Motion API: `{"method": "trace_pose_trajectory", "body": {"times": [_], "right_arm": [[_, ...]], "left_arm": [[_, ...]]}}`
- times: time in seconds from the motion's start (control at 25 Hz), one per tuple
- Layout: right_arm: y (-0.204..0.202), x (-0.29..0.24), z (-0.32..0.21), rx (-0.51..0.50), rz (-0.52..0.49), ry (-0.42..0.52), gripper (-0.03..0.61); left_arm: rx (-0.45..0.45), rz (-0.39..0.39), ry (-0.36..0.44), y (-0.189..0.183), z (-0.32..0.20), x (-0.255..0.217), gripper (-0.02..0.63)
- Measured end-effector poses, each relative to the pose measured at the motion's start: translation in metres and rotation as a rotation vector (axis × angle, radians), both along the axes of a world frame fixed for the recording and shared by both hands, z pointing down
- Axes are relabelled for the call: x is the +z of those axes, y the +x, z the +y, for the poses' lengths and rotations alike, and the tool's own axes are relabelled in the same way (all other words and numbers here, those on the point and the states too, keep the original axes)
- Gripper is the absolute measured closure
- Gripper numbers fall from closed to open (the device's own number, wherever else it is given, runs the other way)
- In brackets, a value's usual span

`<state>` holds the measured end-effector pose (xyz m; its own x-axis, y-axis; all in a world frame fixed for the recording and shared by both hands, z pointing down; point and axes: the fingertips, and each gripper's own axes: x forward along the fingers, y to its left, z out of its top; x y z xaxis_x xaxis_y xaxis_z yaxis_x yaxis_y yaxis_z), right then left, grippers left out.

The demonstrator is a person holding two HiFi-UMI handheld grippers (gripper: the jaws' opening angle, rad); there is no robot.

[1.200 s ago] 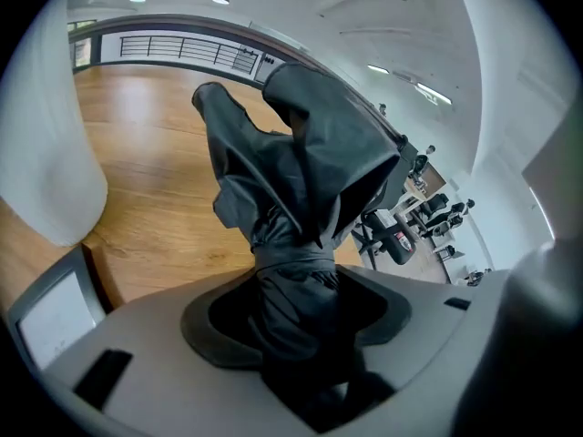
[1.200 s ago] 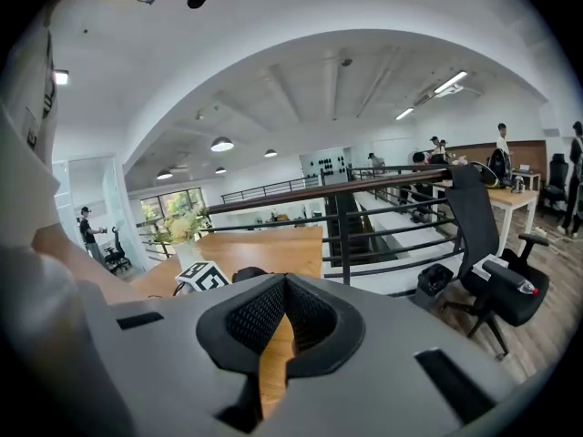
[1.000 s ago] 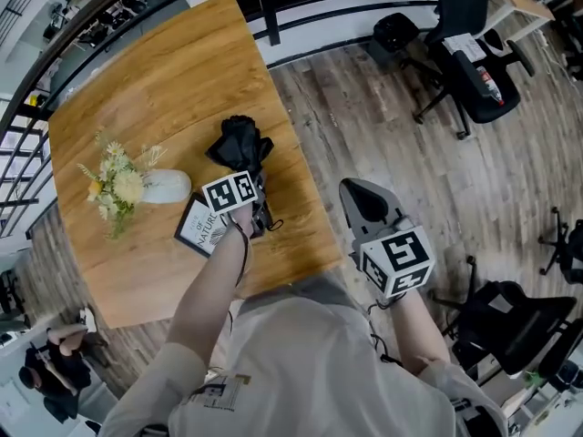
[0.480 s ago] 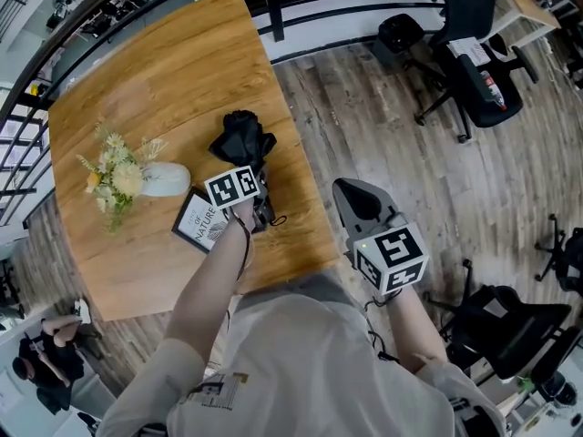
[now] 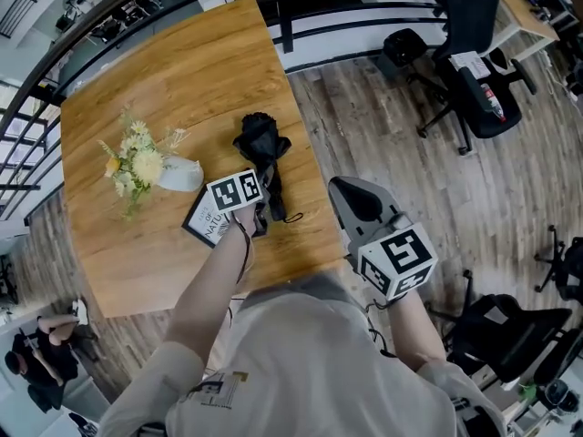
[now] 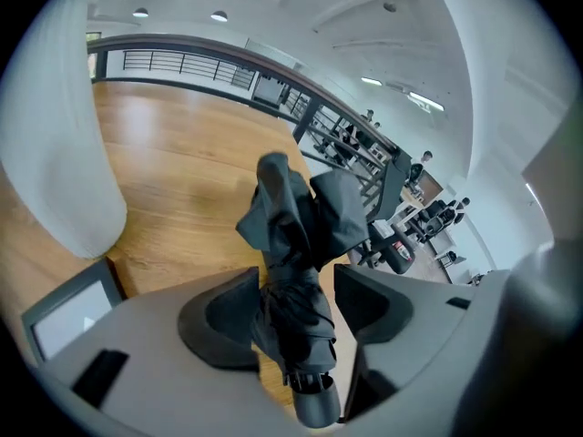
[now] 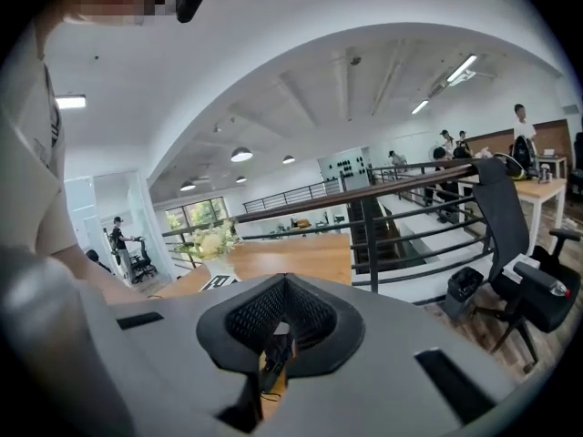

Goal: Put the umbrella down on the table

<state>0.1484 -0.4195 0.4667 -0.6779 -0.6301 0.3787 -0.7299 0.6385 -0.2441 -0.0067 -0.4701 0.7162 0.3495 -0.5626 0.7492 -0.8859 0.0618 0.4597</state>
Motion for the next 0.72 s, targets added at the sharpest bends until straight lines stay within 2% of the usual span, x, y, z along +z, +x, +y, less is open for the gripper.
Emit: {"method": "trace_pose_trajectory", "body": {"times": [0.2, 0.4, 0.56, 0.72], "right_arm": [[-0.029, -0.034, 0.022, -0.044, -0.027, 0.073, 0.552], [-0.048, -0.081, 0.043, -0.059, -0.048, 0.169, 0.552], [-0.058, -0.121, 0.06, -0.054, -0.076, 0.248, 0.552], [-0.066, -0.154, 0.078, -0.046, -0.083, 0.32, 0.552]], "left_arm": [[0.029, -0.009, 0.133, -0.022, 0.007, -0.061, 0.38], [0.124, -0.061, 0.282, -0.033, 0.033, -0.136, 0.44], [0.154, -0.134, 0.451, -0.049, 0.055, -0.207, 0.462], [0.151, -0.166, 0.623, -0.063, 0.076, -0.279, 0.489]]}}
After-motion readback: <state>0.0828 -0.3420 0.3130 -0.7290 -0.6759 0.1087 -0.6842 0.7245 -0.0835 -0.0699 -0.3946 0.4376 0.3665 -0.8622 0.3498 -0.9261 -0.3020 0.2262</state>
